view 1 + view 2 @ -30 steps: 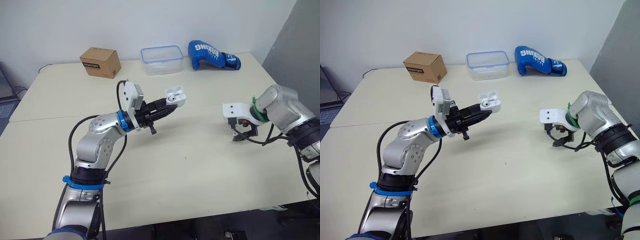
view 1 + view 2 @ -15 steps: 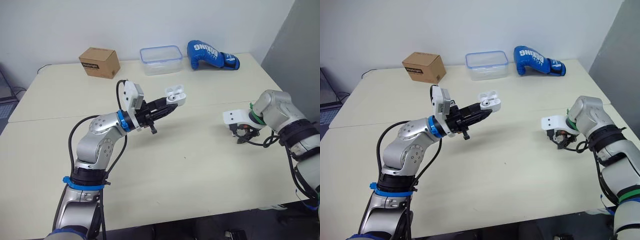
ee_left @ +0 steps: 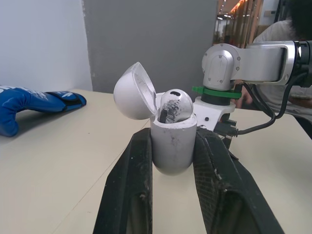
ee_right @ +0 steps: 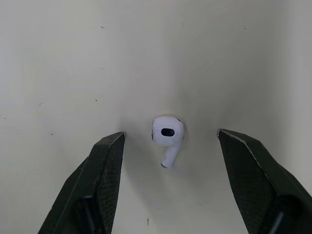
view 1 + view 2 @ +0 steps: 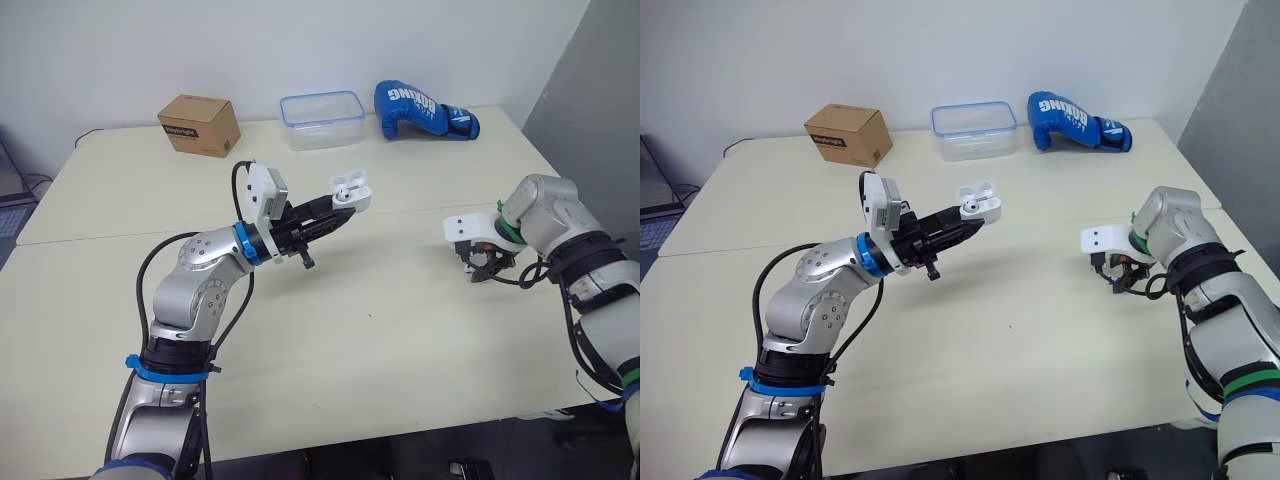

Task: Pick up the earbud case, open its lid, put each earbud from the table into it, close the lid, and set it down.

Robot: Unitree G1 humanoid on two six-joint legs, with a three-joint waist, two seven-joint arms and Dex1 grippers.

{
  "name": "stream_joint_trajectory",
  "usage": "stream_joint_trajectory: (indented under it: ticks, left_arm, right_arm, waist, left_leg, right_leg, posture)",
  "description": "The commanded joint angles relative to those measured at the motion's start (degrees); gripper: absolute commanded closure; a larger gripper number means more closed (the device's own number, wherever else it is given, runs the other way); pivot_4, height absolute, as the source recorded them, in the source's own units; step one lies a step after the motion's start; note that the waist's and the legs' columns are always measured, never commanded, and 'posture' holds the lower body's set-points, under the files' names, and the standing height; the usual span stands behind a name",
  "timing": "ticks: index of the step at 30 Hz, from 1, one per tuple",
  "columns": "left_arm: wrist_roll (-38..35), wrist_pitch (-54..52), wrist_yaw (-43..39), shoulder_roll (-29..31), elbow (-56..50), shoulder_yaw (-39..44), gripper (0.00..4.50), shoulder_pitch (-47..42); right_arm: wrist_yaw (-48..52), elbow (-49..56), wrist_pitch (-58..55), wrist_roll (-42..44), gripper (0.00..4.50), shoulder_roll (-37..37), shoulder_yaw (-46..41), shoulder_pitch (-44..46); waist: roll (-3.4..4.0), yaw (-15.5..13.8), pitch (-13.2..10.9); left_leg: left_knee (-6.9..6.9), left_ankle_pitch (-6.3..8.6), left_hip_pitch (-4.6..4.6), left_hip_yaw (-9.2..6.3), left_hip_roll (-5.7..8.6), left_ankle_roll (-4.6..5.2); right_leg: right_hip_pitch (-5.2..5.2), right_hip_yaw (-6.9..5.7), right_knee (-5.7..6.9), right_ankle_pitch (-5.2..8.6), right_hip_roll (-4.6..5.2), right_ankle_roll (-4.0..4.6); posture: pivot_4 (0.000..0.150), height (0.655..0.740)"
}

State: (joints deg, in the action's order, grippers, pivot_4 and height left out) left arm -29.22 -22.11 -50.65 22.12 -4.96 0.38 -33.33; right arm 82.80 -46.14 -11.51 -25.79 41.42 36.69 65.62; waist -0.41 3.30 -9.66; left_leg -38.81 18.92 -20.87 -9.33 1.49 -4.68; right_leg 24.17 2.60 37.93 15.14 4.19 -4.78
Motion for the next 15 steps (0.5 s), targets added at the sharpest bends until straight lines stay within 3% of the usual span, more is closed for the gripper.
stream_joint_trajectory:
  ticks: [1, 15]
  left_arm:
    - [-1.2, 0.3, 0.2, -0.1, -2.6, 0.6, 3.72, -0.2]
    - [-1.1, 0.2, 0.3, -0.1, -2.6, 0.5, 3.72, -0.2]
  right_arm:
    - [0.9, 0.1, 0.0, -0.3, 1.35, 0.1, -2.0, 1.4]
    - [2.5, 1.4, -2.0, -0.8, 1.35, -0.7, -2.9, 0.6]
  waist:
    - [0.00, 0.0, 0.0]
    - [0.00, 0.0, 0.0]
  left_leg:
    - [0.00, 0.00, 0.00, 0.00, 0.00, 0.00]
    - [0.00, 0.00, 0.00, 0.00, 0.00, 0.00]
  right_leg:
    - [0.00, 0.00, 0.00, 0.00, 0.00, 0.00]
    - [0.00, 0.00, 0.01, 0.00, 0.00, 0.00]
  posture:
    - [0.150, 0.7400]
    - [0.150, 0.7400]
